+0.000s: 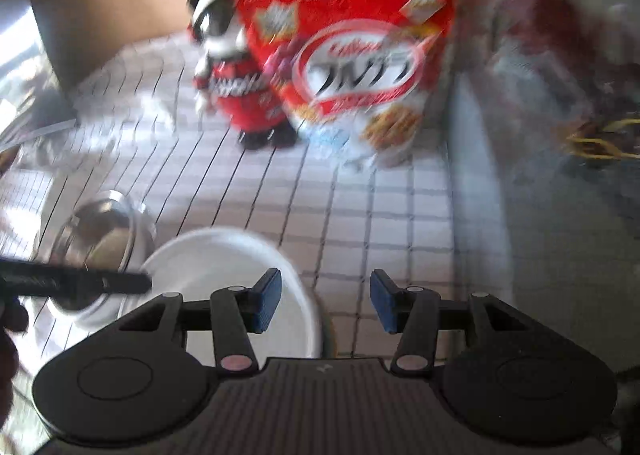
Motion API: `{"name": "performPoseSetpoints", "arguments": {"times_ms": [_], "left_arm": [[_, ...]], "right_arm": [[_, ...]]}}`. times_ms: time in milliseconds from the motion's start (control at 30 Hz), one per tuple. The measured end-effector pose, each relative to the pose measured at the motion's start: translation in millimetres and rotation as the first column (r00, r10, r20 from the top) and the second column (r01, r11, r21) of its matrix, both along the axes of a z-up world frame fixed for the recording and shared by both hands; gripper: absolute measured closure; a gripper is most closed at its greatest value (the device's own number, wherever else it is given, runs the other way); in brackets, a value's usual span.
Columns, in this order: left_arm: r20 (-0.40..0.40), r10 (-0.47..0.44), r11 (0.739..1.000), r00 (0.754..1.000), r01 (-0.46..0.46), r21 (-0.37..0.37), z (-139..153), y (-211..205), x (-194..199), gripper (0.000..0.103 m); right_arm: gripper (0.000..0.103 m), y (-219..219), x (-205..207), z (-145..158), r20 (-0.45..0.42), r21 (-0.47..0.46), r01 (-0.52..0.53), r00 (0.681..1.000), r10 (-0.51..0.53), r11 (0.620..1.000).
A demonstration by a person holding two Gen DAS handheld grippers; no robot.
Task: Organize plates and bowls
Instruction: 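Close both tools on the rims of the nested blue bowl stack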
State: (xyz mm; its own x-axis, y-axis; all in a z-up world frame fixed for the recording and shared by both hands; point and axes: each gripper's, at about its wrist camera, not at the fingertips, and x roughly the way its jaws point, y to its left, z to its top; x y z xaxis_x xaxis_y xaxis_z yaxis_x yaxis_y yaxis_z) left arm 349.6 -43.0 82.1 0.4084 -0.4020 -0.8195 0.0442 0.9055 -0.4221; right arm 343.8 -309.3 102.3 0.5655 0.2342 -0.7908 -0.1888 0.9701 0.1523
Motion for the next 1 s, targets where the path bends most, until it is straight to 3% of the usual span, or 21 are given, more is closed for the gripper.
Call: {"name": "performPoseSetpoints", "arguments": {"times_ms": [133, 300, 567, 800, 1000], "left_arm": [[-0.019, -0.020, 0.998, 1.000, 0.021, 0.052, -12, -8, 0, 0.077], [-0.008, -0.038, 0.996, 0.999, 0.039, 0.082, -15, -13, 0, 0.077], [-0.041, -0.069, 0.994, 0.997, 0.072, 0.079, -33, -13, -3, 0.076], [-0.047, -0.090, 0.994, 0.995, 0.092, 0.052, -44, -16, -7, 0.076], [-0.077, -0.086, 0.996, 0.993, 0.089, 0.033, -62, -22, -8, 0.075]], "right_arm": [[0.054, -1, -15, -7, 0.071, 0.022, 0.022, 0.997, -0.024, 1.000], [0.054, -16, -13, -29, -0.028, 0.184, 0.043, 0.999, -0.038, 0.982], [0.054, -5, -25, -44, -0.082, 0.177, 0.019, 0.997, -0.004, 0.984], [0.054, -1, -43, -50, -0.037, 0.158, 0.087, 0.996, -0.082, 0.984], [0.045, -18, -42, -72, -0.113, 0.352, 0.181, 0.982, -0.150, 0.918]]}}
